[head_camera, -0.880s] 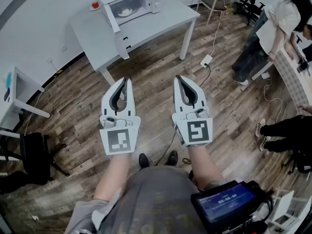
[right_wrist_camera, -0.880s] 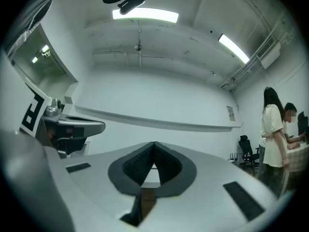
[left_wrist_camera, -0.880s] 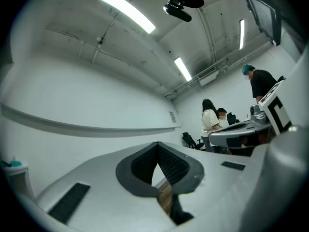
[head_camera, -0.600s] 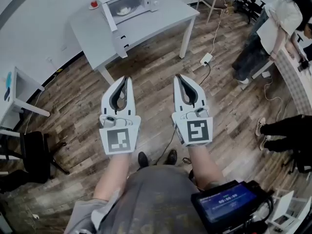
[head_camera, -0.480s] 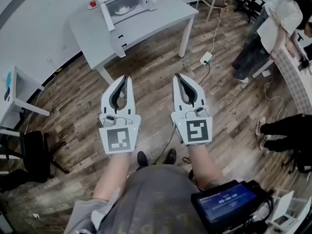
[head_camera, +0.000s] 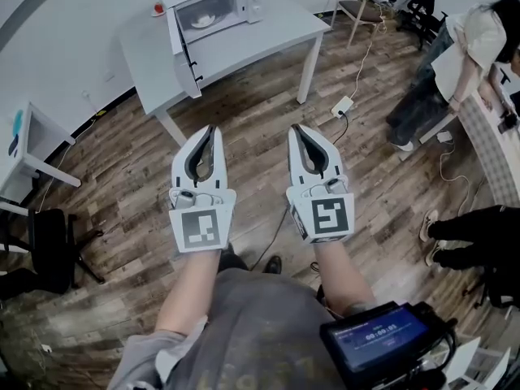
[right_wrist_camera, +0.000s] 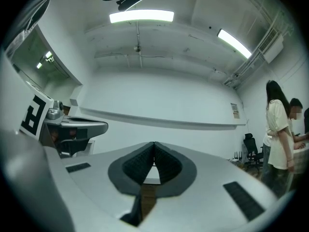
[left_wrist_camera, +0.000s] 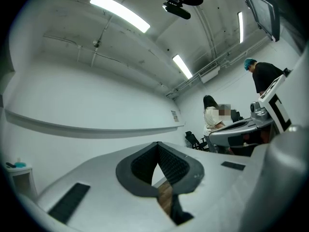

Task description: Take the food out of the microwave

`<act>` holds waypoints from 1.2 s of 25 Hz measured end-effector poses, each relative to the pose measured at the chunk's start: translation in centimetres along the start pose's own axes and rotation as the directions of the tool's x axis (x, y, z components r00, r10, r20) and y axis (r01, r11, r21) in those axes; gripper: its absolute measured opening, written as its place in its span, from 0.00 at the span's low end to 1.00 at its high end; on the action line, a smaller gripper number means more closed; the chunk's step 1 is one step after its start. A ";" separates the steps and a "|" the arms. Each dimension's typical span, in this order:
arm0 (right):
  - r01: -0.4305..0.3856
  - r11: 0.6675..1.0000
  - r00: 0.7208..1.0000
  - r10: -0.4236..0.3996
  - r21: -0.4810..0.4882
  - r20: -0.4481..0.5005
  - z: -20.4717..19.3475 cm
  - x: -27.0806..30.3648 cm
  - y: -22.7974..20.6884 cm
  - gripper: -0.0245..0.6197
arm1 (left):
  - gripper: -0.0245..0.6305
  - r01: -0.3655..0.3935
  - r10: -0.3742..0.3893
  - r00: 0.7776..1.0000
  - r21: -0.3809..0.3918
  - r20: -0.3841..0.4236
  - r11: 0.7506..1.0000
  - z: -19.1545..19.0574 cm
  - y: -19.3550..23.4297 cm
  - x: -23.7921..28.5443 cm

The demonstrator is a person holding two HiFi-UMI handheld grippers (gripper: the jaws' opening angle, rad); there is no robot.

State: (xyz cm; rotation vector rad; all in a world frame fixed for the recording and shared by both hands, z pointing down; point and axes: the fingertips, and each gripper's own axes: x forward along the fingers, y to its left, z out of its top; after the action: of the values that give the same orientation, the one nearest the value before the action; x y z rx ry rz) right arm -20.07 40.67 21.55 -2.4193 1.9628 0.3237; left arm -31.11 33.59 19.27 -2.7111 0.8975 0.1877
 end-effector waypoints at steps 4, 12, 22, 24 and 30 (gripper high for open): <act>-0.009 1.000 1.000 0.009 -0.004 -0.006 -0.4 -0.2 -0.9 0.05 | 0.05 0.001 -0.002 1.000 -0.009 -0.011 1.000 -0.4 -1.1 0.6; -0.004 1.000 1.000 0.004 0.015 -0.025 -2.6 3.2 -1.9 0.05 | 0.05 0.008 -0.009 1.000 -0.012 -0.028 1.000 -2.4 -0.3 3.9; -0.018 0.999 0.999 0.019 0.030 -0.033 -5.5 15.0 -3.4 0.05 | 0.05 0.028 -0.028 0.999 -0.007 -0.039 1.000 -6.5 4.3 13.6; -0.019 0.999 0.999 0.020 0.033 -0.032 -5.8 17.3 -3.5 0.05 | 0.05 0.032 -0.033 0.999 -0.004 -0.033 0.999 -6.8 5.4 15.4; -0.010 1.000 1.000 0.010 0.024 -0.008 -5.1 22.4 -4.1 0.05 | 0.05 0.035 -0.035 0.999 -0.007 -0.009 0.999 -7.0 8.6 19.5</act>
State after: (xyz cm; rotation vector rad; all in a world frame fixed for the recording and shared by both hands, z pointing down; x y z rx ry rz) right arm -10.98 19.22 22.37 -2.4012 1.9709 0.2892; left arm -20.46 13.86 19.98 -2.7344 0.8524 0.1721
